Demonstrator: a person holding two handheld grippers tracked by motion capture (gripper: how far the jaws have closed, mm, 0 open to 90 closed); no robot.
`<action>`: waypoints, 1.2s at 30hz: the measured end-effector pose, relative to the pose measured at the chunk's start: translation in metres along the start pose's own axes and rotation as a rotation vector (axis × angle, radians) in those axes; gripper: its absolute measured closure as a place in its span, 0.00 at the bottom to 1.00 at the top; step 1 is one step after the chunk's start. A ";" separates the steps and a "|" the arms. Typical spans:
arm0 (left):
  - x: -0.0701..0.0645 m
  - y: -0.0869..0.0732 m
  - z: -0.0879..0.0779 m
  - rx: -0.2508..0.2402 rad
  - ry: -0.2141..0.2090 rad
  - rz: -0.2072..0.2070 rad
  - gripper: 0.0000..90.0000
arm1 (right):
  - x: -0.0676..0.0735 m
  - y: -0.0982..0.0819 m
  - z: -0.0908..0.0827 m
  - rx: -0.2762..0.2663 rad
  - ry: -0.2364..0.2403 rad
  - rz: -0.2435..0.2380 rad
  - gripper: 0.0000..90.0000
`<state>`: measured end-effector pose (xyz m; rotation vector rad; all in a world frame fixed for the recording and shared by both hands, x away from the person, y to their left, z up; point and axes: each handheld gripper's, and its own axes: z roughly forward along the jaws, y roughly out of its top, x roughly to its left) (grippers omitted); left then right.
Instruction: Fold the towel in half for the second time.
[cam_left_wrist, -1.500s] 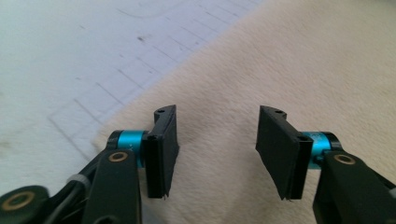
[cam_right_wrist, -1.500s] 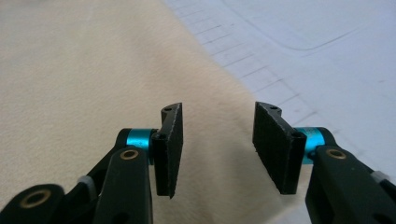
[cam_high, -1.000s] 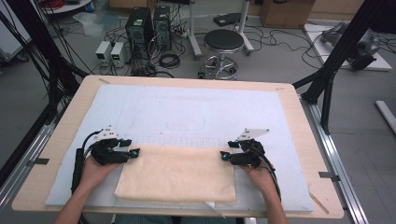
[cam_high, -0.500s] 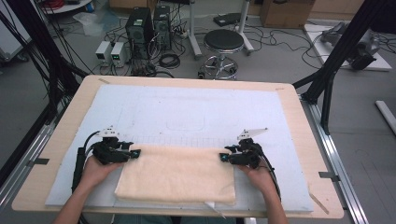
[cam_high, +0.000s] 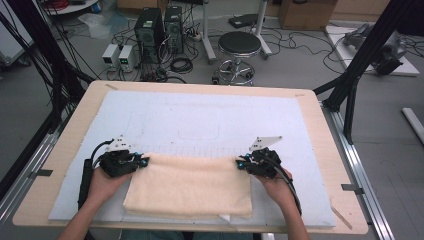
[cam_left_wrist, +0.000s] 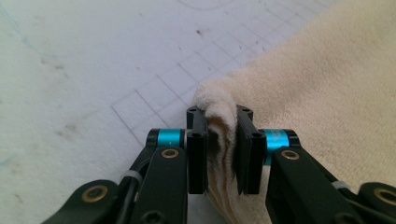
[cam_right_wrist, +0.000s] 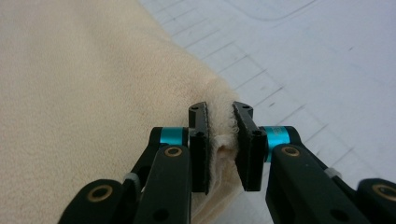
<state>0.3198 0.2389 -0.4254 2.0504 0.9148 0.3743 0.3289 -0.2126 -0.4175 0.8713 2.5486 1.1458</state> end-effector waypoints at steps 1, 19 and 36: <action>0.001 0.003 0.000 0.000 0.008 0.001 0.86 | -0.001 0.002 -0.001 -0.004 -0.003 -0.003 0.87; 0.043 0.065 0.041 -0.070 0.165 -0.078 0.86 | -0.069 0.060 0.018 -0.045 -0.127 0.062 0.87; 0.057 0.055 0.043 -0.028 0.135 -0.087 0.61 | -0.085 0.056 0.028 -0.064 -0.168 0.108 0.60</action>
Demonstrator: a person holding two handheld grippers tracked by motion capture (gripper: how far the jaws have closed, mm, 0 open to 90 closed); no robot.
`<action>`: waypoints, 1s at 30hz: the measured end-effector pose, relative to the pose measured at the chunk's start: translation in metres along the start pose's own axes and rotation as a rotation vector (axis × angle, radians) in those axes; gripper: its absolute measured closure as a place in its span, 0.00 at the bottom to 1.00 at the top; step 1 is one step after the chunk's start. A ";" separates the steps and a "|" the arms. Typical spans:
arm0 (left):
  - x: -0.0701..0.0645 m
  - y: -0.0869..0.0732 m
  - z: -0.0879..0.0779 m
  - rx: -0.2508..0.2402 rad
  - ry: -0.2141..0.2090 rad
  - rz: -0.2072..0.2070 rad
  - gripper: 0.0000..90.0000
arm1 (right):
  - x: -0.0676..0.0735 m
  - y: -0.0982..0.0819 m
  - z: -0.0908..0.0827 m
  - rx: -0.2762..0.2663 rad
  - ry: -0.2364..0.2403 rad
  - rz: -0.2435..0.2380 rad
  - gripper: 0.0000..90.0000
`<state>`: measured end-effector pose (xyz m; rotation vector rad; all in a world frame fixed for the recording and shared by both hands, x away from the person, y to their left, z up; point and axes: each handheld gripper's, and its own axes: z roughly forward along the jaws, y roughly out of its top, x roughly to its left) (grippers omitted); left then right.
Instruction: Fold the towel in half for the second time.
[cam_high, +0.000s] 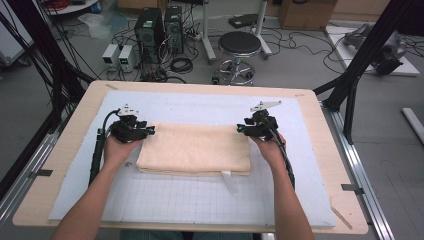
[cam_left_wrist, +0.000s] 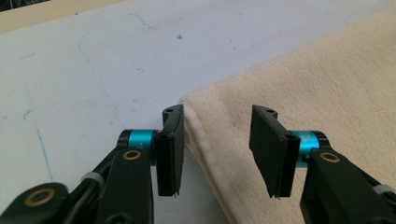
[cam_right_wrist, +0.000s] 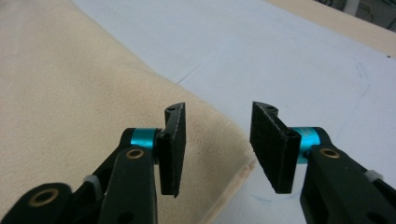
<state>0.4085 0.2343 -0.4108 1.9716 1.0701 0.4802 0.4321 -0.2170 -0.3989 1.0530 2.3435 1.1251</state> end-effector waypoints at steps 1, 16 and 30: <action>0.000 0.000 -0.002 0.000 -0.001 0.007 0.61 | 0.000 0.000 -0.002 -0.002 -0.004 0.000 0.60; -0.001 -0.012 -0.025 -0.051 -0.058 -0.001 0.56 | 0.017 0.001 -0.014 -0.020 0.030 -0.006 0.48; -0.008 -0.009 -0.032 -0.077 -0.098 -0.004 0.31 | 0.021 0.000 -0.022 -0.078 0.050 0.019 0.30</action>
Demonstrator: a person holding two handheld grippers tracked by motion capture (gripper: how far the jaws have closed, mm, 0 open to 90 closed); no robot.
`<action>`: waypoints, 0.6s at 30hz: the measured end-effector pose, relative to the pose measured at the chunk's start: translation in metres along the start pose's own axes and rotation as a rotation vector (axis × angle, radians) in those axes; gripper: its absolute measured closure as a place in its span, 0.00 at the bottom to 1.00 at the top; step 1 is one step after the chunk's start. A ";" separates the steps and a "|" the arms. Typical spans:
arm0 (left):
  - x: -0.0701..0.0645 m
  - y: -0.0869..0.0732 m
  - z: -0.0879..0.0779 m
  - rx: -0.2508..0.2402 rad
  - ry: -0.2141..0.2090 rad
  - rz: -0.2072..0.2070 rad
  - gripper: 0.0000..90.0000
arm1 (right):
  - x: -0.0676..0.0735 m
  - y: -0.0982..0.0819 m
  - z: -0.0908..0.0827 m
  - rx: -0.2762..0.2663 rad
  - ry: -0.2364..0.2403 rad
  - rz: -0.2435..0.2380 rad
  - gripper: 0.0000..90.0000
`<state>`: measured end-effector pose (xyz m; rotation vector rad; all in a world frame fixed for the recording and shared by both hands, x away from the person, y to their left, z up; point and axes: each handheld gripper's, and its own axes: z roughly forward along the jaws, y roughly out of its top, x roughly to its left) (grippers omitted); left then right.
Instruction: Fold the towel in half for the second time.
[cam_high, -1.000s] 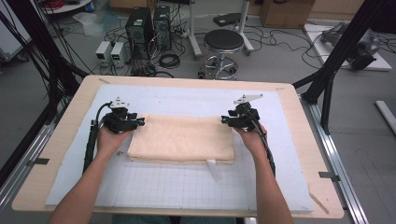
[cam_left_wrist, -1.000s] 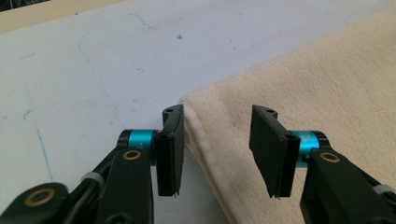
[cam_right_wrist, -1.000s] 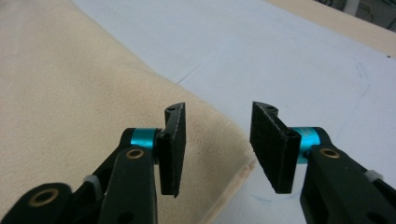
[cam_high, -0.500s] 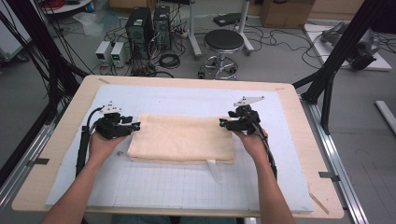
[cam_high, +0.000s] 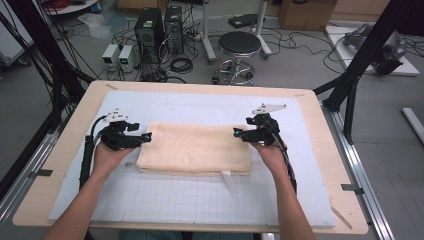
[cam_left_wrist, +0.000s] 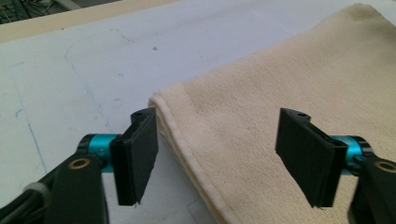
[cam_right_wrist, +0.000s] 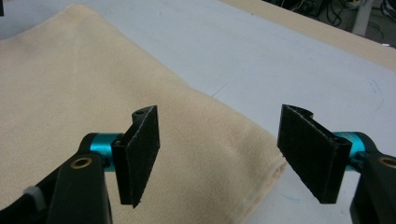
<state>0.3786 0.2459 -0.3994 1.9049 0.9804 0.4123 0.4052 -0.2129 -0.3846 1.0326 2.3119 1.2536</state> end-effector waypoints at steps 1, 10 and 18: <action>-0.001 0.000 0.000 -0.005 -0.003 -0.004 0.28 | 0.001 -0.001 0.000 -0.006 0.002 0.001 0.29; -0.002 -0.002 -0.007 -0.014 -0.024 0.005 0.17 | 0.008 -0.010 -0.004 -0.023 -0.003 0.010 0.19; -0.002 -0.005 -0.015 -0.017 -0.016 -0.011 0.07 | 0.015 -0.013 -0.009 -0.035 -0.006 -0.013 0.16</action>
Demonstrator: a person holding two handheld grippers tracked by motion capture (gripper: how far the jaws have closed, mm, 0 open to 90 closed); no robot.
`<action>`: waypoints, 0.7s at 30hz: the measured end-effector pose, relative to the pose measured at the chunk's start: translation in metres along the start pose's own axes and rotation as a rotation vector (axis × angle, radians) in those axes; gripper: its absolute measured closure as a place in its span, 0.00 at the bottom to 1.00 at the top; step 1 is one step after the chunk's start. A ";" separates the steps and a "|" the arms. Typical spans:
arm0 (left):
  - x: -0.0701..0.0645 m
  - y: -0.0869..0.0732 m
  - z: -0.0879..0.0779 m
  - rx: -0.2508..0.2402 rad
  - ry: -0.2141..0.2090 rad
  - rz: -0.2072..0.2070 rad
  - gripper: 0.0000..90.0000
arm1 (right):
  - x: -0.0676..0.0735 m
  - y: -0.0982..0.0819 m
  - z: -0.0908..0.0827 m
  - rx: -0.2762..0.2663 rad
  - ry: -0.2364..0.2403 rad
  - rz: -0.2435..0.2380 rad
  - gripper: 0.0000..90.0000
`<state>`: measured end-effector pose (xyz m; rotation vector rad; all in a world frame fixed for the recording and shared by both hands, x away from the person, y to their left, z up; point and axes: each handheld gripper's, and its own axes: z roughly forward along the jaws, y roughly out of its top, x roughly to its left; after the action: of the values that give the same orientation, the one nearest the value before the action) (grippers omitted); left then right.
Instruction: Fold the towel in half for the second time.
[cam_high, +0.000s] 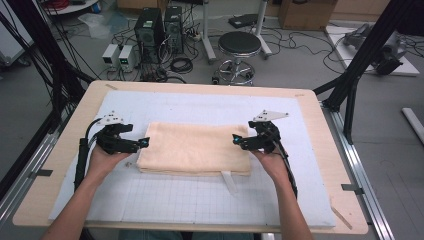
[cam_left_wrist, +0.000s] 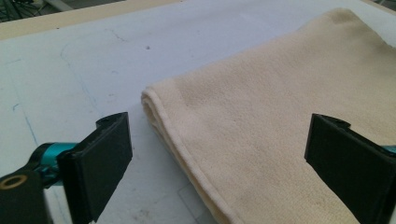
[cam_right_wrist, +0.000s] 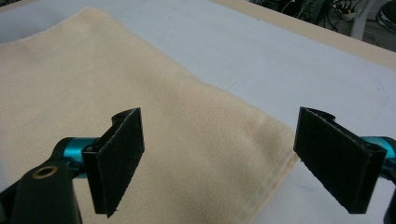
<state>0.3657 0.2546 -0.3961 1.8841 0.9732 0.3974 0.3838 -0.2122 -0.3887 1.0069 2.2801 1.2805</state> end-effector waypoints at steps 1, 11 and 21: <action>0.000 0.000 -0.001 -0.003 -0.001 0.003 0.07 | 0.001 0.000 0.000 -0.003 -0.002 -0.001 0.16; -0.006 0.002 -0.006 -0.019 -0.016 0.022 0.07 | 0.006 0.003 -0.006 -0.007 0.002 -0.013 0.15; -0.009 -0.004 -0.009 -0.031 -0.027 0.020 0.07 | 0.008 0.003 -0.007 0.000 0.008 -0.025 0.16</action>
<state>0.3527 0.2542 -0.3938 1.8677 0.9267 0.3959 0.3753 -0.2098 -0.3822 0.9728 2.2913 1.2763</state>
